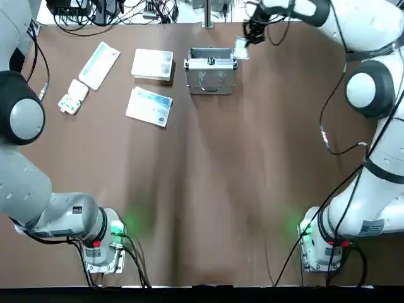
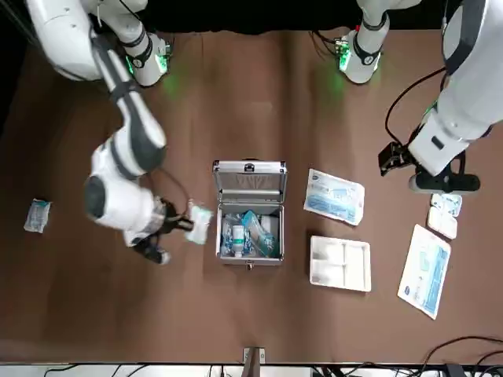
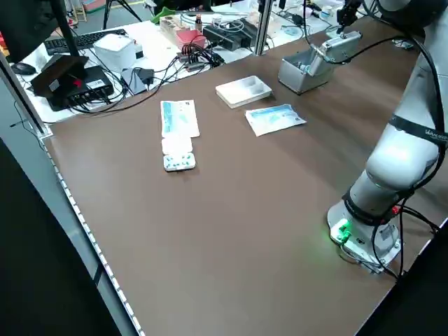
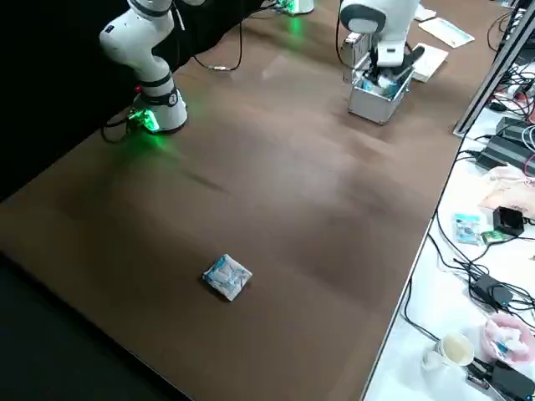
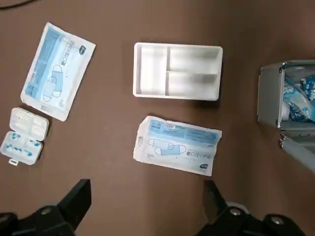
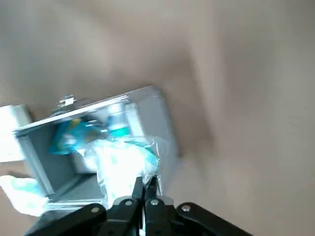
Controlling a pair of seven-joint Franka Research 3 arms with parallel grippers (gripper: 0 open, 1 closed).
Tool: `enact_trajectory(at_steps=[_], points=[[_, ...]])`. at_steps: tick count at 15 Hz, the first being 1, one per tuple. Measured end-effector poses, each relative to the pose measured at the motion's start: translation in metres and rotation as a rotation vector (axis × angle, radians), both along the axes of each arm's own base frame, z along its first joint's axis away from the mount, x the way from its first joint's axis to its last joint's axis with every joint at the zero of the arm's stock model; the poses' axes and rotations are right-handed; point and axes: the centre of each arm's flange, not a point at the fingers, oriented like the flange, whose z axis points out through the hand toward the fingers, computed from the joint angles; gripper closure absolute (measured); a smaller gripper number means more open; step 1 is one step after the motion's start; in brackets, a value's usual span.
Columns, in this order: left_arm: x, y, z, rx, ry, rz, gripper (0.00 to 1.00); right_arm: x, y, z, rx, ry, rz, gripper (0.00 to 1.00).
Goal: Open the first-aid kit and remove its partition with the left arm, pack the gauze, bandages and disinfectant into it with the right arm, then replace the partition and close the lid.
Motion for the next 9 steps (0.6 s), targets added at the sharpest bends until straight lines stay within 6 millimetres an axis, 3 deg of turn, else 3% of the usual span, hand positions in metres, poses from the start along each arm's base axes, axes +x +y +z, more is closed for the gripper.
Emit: enact_trajectory(at_steps=[3, 7, 9], points=[[0.004, 0.01, 0.004, -0.005, -0.028, 0.007, 0.0, -0.003, 0.048, -0.016, 0.059, -0.109, -0.015, 0.97], [0.014, 0.016, -0.01, -0.012, -0.028, 0.014, 0.0, -0.007, 0.091, -0.07, 0.123, -0.174, -0.044, 0.97], [0.016, 0.02, -0.013, -0.011, -0.025, 0.02, 0.0, -0.013, 0.109, -0.085, 0.133, -0.163, -0.042, 0.97]])
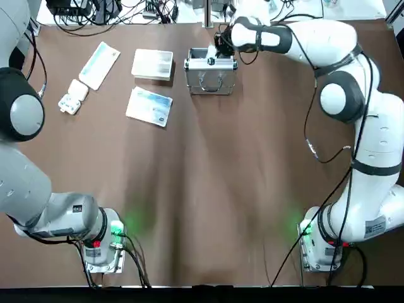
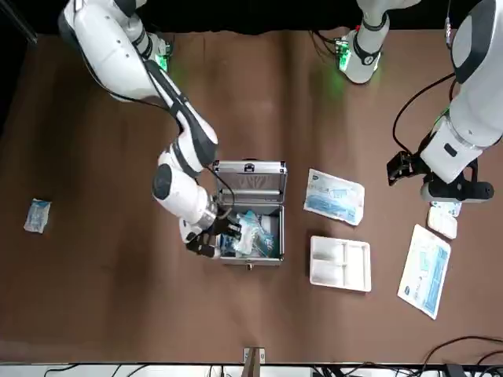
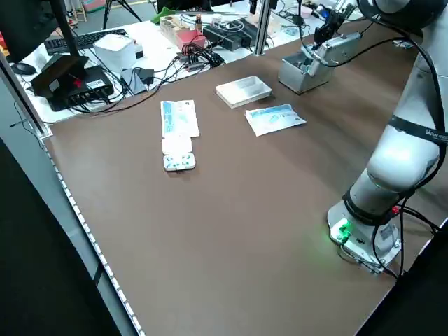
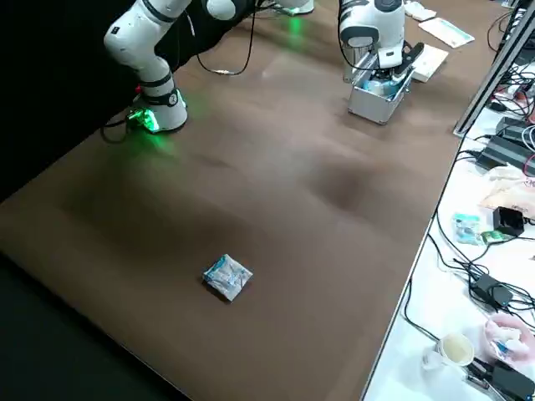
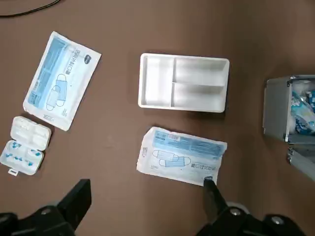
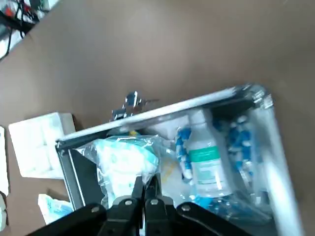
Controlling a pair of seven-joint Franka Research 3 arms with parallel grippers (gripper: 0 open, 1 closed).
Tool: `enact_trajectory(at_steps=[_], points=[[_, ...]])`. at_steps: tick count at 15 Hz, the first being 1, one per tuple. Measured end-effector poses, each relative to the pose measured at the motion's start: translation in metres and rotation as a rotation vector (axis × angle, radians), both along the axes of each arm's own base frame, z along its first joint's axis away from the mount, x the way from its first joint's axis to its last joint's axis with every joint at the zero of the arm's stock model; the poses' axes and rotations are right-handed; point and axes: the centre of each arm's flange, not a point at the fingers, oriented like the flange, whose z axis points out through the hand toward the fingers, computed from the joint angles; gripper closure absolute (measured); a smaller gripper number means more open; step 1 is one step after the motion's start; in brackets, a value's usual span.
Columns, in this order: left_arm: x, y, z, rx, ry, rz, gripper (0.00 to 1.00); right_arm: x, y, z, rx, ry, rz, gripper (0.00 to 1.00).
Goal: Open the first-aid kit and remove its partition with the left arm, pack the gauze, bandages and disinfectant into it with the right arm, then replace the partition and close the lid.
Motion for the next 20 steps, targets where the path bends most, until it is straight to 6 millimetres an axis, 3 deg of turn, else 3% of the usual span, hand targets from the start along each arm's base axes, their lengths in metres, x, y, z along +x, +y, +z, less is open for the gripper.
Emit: enact_trajectory(at_steps=[5, 9, 14, 20], points=[[0.006, 0.041, 0.003, 0.004, -0.005, -0.004, 0.0, -0.018, 0.032, -0.029, -0.002, 0.038, 0.031, 0.95], [0.0, 0.063, 0.016, 0.0, -0.009, -0.017, 0.0, -0.018, 0.033, -0.036, -0.003, 0.044, 0.031, 0.59], [-0.015, 0.055, 0.037, -0.005, -0.019, -0.019, 0.0, -0.008, 0.026, -0.028, 0.003, 0.026, 0.014, 0.49], [-0.028, 0.051, 0.041, 0.008, -0.019, -0.021, 0.0, 0.016, -0.012, -0.011, -0.005, 0.067, -0.02, 0.45]])
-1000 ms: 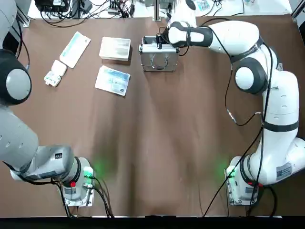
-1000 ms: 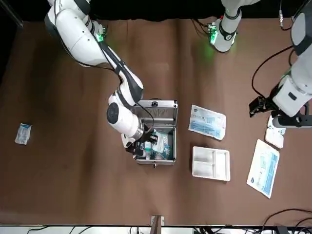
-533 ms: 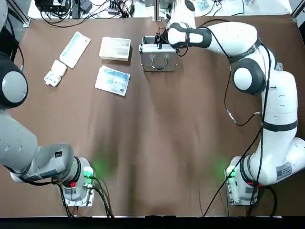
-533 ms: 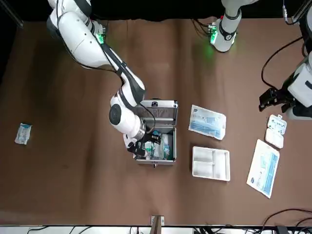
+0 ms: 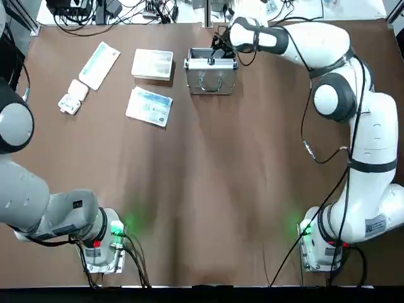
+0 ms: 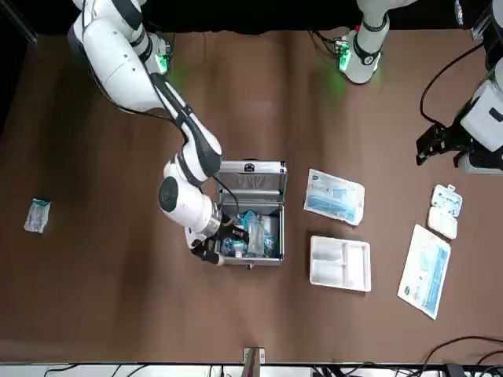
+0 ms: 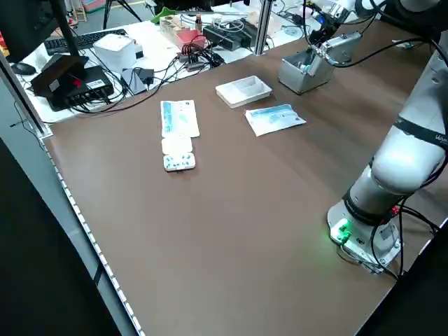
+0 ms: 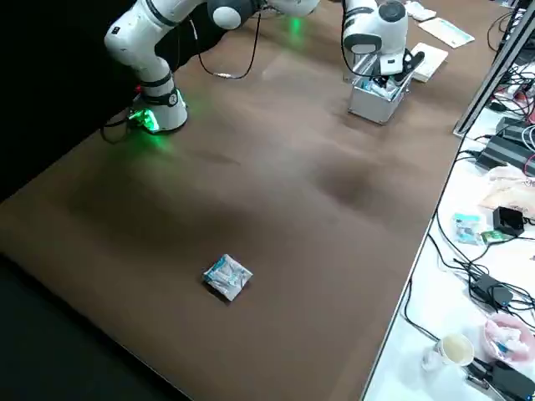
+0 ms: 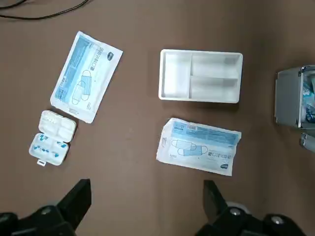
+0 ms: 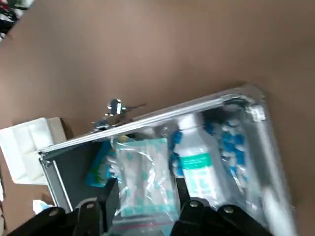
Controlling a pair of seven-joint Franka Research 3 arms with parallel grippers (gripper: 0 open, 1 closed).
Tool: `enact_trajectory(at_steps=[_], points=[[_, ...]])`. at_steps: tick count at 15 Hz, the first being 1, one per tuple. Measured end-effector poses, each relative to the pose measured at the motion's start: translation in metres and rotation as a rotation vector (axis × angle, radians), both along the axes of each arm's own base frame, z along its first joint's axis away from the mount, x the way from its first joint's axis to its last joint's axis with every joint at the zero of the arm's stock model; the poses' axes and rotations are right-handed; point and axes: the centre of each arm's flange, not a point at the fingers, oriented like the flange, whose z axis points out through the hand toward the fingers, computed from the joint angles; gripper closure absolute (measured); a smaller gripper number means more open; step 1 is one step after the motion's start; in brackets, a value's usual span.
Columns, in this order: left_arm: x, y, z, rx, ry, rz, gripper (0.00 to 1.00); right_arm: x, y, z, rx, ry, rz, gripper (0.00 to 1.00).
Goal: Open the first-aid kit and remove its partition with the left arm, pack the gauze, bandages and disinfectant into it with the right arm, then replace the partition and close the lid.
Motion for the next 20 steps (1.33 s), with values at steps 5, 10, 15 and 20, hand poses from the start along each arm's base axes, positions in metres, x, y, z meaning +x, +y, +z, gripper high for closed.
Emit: enact_trajectory(at_steps=[5, 10, 15, 20], points=[[0.002, -0.001, -0.007, -0.001, -0.003, 0.001, 0.0, 0.027, -0.08, 0.066, 0.073, 0.177, 0.005, 0.45], [0.002, -0.006, -0.012, -0.001, 0.006, -0.008, 0.0, 0.059, -0.212, 0.077, 0.012, 0.197, -0.036, 0.45], [0.009, -0.006, -0.024, -0.006, 0.021, -0.009, 0.0, 0.069, -0.384, 0.073, -0.159, 0.19, -0.073, 0.42], [0.011, -0.005, -0.028, -0.007, 0.025, -0.016, 0.0, 0.039, -0.562, 0.055, -0.257, 0.155, 0.056, 0.42]])
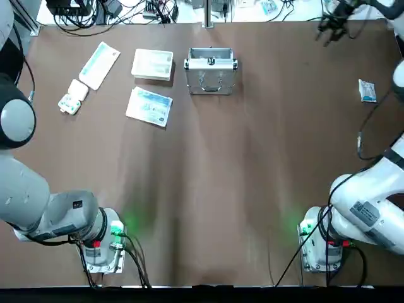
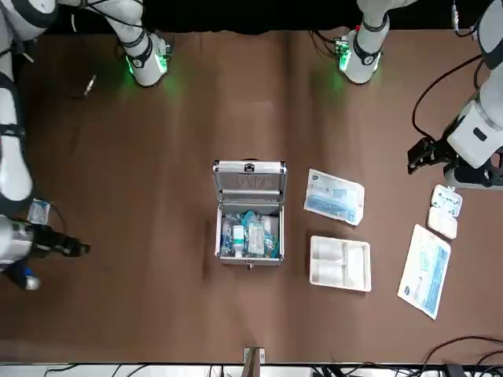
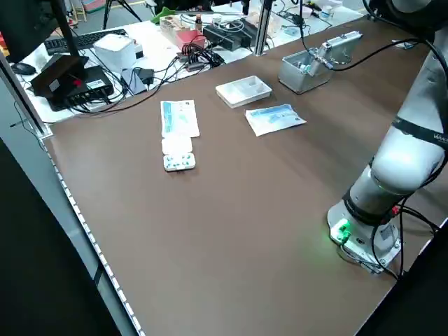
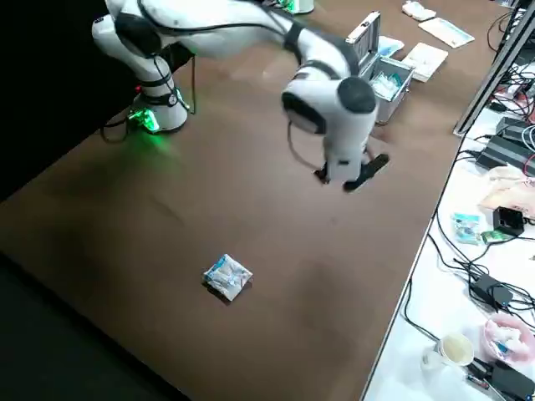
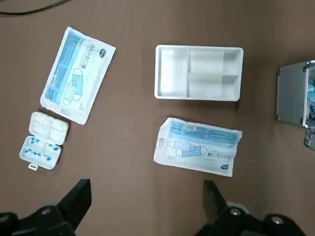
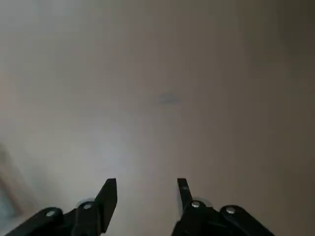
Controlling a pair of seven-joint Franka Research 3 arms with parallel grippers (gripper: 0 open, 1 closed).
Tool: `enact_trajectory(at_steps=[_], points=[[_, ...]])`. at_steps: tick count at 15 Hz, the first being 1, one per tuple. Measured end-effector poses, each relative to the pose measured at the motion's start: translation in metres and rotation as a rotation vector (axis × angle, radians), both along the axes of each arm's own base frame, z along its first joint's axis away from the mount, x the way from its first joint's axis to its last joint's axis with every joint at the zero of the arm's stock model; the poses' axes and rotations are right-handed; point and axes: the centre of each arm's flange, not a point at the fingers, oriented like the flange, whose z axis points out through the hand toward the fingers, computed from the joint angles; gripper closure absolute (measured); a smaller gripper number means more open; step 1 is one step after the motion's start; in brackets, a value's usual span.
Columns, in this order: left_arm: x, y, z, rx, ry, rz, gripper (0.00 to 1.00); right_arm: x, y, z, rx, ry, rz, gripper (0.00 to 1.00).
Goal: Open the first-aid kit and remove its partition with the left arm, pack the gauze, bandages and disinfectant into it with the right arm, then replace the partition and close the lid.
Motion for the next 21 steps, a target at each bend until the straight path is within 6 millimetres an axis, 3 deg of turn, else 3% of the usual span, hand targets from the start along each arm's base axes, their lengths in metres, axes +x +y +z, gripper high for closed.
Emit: enact_trajectory(at_steps=[4, 7, 11, 14, 21], points=[[0.001, -0.001, 0.001, -0.001, -0.008, -0.002, 0.0, -0.046, -0.119, -0.033, -0.182, 0.048, 0.151, 0.42], [0.001, -0.002, 0.001, -0.001, -0.008, -0.004, 0.0, -0.073, -0.173, -0.058, -0.267, 0.117, 0.168, 0.42], [0.001, -0.002, 0.0, -0.002, -0.007, -0.005, 0.0, -0.088, -0.199, -0.098, -0.31, 0.109, 0.15, 0.41], [0.0, -0.005, 0.0, -0.002, -0.006, -0.011, 0.0, -0.095, -0.205, -0.122, -0.31, 0.121, 0.152, 0.41], [0.0, -0.007, -0.002, -0.002, -0.004, -0.014, 0.0, -0.086, -0.187, -0.129, -0.336, 0.138, 0.195, 0.41]])
